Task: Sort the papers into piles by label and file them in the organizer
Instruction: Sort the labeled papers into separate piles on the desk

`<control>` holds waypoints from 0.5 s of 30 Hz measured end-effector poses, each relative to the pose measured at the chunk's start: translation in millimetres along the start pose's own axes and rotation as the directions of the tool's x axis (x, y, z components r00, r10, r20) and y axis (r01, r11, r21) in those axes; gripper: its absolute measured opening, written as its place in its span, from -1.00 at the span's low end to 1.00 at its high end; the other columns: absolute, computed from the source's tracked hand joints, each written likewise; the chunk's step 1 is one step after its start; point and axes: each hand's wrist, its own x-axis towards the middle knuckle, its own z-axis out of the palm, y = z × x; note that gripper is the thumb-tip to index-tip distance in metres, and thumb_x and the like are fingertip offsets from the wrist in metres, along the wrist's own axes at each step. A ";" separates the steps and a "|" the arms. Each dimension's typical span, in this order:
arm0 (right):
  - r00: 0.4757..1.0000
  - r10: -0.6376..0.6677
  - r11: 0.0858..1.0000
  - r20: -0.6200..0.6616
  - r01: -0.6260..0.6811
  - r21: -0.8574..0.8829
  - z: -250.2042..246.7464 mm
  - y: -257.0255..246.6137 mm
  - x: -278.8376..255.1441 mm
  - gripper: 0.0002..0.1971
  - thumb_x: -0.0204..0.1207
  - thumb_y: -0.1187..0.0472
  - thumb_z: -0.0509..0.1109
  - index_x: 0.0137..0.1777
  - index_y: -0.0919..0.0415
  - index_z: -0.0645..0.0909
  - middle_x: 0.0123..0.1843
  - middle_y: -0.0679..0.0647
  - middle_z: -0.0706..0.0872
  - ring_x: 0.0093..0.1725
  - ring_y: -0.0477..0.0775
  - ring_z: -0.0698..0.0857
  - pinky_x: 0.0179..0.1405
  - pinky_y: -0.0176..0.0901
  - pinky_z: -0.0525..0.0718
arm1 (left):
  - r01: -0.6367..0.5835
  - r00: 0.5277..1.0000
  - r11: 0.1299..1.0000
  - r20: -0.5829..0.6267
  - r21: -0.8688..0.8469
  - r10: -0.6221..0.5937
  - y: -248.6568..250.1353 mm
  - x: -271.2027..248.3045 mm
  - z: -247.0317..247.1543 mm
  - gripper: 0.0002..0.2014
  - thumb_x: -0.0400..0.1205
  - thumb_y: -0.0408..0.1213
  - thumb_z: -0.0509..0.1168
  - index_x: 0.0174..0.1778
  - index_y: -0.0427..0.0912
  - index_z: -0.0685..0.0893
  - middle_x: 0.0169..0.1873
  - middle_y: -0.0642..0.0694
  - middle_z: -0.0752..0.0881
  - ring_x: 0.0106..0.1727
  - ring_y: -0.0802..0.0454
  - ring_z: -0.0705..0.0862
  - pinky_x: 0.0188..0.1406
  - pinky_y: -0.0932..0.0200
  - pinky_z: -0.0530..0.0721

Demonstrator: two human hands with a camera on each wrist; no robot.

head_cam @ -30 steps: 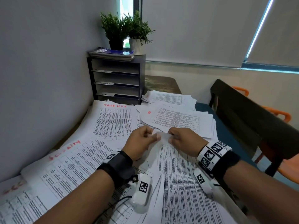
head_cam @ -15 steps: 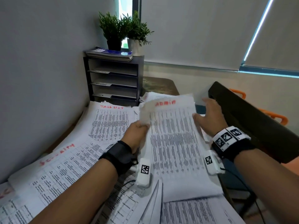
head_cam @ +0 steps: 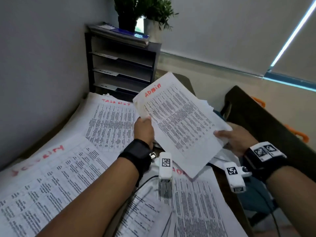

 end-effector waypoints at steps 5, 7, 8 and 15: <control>0.967 -0.033 0.983 -0.253 0.077 0.166 12.7 -7.7 55.9 -0.75 0.38 0.33 0.54 0.05 0.15 0.70 0.00 0.37 0.79 -0.23 0.23 0.71 -0.31 -0.06 0.69 | 0.004 0.999 1.000 0.033 0.030 -0.005 -40.5 50.1 -4.6 -0.70 0.37 -0.07 0.33 -0.01 -0.03 0.75 -0.02 -0.16 0.85 0.04 -0.28 0.81 0.15 -0.38 0.73; 0.989 0.046 0.935 -0.138 0.006 0.354 23.3 -4.7 62.3 -0.76 0.50 0.33 0.46 0.16 0.26 0.71 0.14 0.37 0.81 0.01 0.31 0.80 0.01 0.12 0.78 | 0.006 1.000 1.000 -0.016 -0.012 -0.006 -36.1 52.8 -7.6 -0.76 0.43 -0.06 0.33 -0.01 0.07 0.73 0.02 -0.16 0.84 0.08 -0.29 0.81 0.18 -0.43 0.71; 0.998 0.061 0.918 -0.030 -0.044 0.395 31.4 -1.5 58.9 -0.75 0.60 0.39 0.35 0.25 0.31 0.67 0.17 0.31 0.81 0.12 0.29 0.81 0.08 0.16 0.79 | 0.007 0.999 0.999 -0.047 -0.052 -0.009 -30.3 47.9 -7.0 -0.79 0.49 -0.09 0.30 0.01 0.07 0.72 0.05 -0.18 0.83 0.08 -0.28 0.80 0.18 -0.37 0.71; 0.983 -0.030 0.823 -0.183 -0.080 -0.562 24.2 16.7 92.0 -0.81 0.65 0.32 0.30 0.15 0.40 0.65 0.05 0.39 0.74 -0.16 0.18 0.66 -0.21 -0.14 0.70 | -0.047 0.986 0.997 0.155 -0.064 0.057 -4.3 -10.3 17.9 -0.74 0.77 -0.33 0.23 0.37 -0.09 0.46 0.01 -0.21 0.69 -0.09 -0.02 0.69 -0.06 0.04 0.73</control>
